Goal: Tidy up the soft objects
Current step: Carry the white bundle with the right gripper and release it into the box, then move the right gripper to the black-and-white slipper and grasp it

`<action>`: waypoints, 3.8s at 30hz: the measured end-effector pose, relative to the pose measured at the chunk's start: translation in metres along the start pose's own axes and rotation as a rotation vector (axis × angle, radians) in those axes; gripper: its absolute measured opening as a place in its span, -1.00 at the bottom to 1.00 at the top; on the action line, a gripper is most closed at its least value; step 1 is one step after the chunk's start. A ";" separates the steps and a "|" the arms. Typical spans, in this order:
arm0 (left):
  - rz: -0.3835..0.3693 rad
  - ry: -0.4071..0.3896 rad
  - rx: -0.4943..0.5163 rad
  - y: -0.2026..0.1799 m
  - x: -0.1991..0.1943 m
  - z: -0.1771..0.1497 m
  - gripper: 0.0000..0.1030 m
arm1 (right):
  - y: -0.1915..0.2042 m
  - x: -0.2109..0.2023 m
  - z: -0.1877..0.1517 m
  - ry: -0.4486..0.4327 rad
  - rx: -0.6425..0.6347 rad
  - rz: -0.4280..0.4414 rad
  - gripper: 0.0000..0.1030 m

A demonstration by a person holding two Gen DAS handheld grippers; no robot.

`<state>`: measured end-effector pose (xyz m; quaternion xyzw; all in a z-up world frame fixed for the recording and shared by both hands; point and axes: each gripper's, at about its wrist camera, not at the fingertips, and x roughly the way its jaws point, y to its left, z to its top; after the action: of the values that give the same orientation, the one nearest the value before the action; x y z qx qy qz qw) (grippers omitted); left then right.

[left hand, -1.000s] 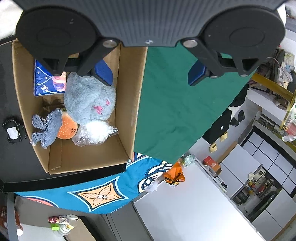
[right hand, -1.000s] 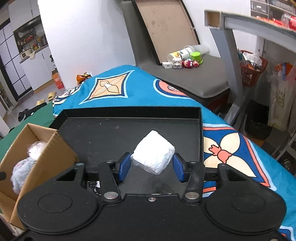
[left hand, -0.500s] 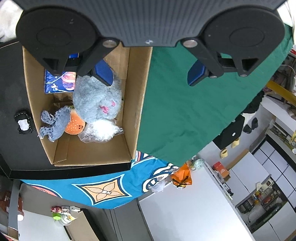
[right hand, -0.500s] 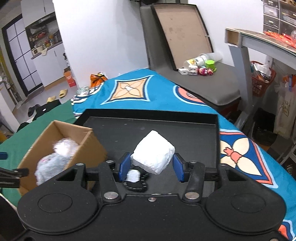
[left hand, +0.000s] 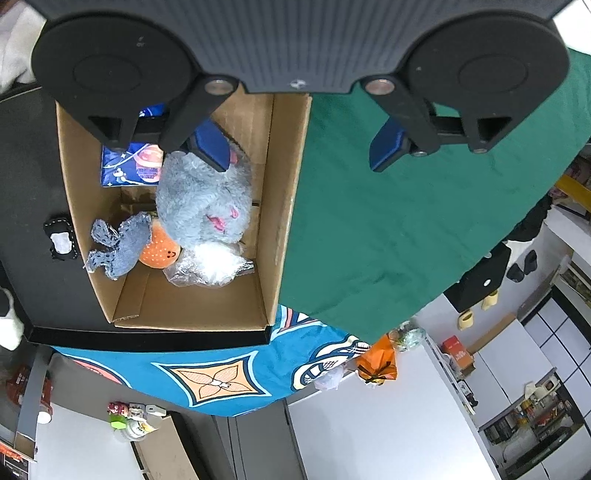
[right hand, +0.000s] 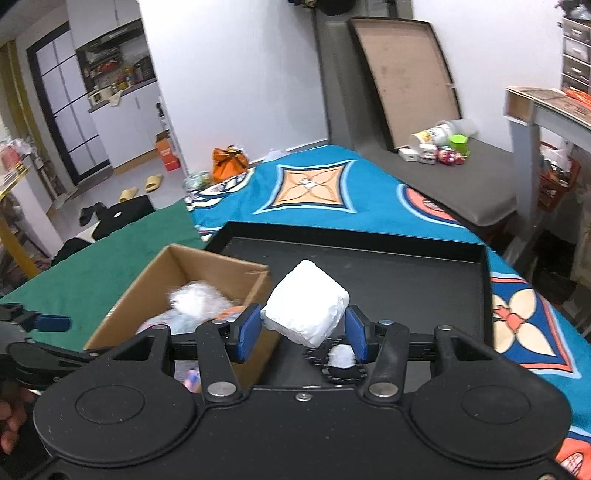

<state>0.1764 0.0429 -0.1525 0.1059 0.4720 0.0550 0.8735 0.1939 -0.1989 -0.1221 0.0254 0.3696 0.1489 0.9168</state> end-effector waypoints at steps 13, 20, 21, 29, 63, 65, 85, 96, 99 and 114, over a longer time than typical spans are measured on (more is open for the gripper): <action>-0.068 0.065 -0.029 0.011 0.011 -0.006 -0.23 | 0.052 0.011 -0.005 0.035 -0.024 0.053 -0.05; -0.120 0.073 -0.059 0.019 0.015 -0.008 -0.72 | 0.067 0.014 -0.005 0.074 -0.004 0.116 0.07; -0.127 0.070 -0.065 0.020 0.014 -0.009 -0.73 | 0.067 0.014 -0.004 0.080 0.001 0.133 0.16; -0.148 0.058 -0.085 0.024 0.011 -0.009 -0.73 | 0.053 0.009 -0.005 0.075 0.018 0.081 0.33; 0.090 0.011 0.060 -0.007 0.003 -0.004 0.04 | -0.046 0.052 -0.040 0.130 0.118 0.031 0.03; 0.110 0.014 0.075 -0.011 0.005 -0.003 0.09 | -0.050 0.058 -0.043 0.128 0.131 0.039 -0.01; 0.215 0.081 0.162 -0.036 0.027 0.009 0.16 | -0.060 0.100 -0.059 0.136 0.084 0.023 -0.10; 0.240 0.088 0.178 -0.041 0.028 0.010 0.16 | -0.056 0.096 -0.062 0.142 -0.009 -0.024 -0.60; 0.238 0.078 0.176 -0.041 0.025 0.009 0.16 | -0.058 0.092 -0.061 0.150 0.009 -0.024 -0.60; 0.187 0.015 0.136 -0.032 0.007 0.005 0.36 | -0.062 0.052 -0.044 0.102 0.064 -0.060 -0.60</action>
<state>0.1841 0.0125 -0.1630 0.2080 0.4692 0.1047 0.8519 0.2148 -0.2462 -0.1989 0.0358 0.4207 0.1106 0.8997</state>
